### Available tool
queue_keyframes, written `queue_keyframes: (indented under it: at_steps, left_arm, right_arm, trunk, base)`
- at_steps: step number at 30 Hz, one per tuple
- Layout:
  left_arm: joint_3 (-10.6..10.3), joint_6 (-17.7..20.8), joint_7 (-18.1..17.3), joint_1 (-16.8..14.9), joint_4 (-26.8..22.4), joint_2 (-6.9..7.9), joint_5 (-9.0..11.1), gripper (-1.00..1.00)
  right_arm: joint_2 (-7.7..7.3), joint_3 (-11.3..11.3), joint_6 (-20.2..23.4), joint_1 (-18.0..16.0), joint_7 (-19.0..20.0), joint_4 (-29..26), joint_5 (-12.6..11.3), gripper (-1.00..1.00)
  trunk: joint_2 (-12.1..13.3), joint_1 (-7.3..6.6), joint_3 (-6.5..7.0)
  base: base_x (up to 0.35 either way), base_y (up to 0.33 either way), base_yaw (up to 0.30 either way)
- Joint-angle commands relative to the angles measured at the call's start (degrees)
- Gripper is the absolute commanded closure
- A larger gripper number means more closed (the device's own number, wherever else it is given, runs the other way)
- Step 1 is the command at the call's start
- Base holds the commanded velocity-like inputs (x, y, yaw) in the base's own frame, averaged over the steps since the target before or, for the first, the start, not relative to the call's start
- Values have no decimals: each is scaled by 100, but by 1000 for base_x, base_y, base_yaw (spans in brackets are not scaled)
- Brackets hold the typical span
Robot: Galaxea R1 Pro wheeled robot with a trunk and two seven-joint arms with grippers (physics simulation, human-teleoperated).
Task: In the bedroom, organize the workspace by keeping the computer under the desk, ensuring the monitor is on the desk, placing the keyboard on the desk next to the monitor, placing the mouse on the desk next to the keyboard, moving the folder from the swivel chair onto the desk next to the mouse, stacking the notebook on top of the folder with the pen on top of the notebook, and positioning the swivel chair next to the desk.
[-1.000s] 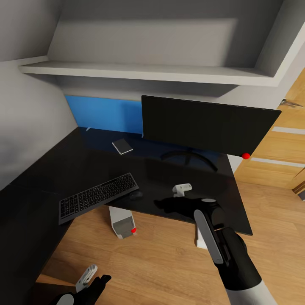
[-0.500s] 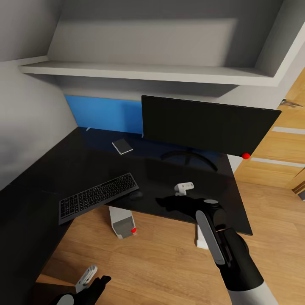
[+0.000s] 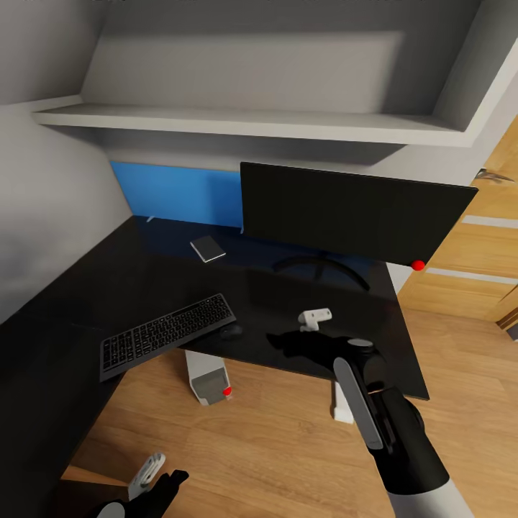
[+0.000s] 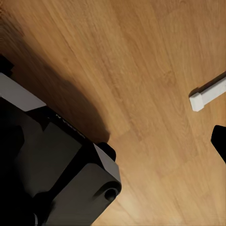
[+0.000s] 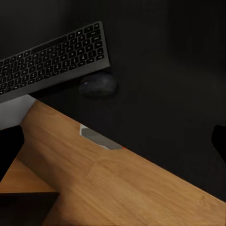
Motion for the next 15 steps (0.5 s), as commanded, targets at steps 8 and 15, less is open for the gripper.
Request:
queue_keyframes:
  at_steps: [8,15]
  left_arm:
    - [-18,1,40,191,-2,44,51,-100]
    - [-15,-3,19,251,335,46,48,-100]
  right_arm:
    - [11,-46,-243,86,-24,-6,29,-100]
    - [46,45,-286,126,-1336,-1,26,-100]
  trunk:
    - [-11,3,34]
    - [-11,3,96]
  base:
    - [0,0,64]
    - [0,0,12]
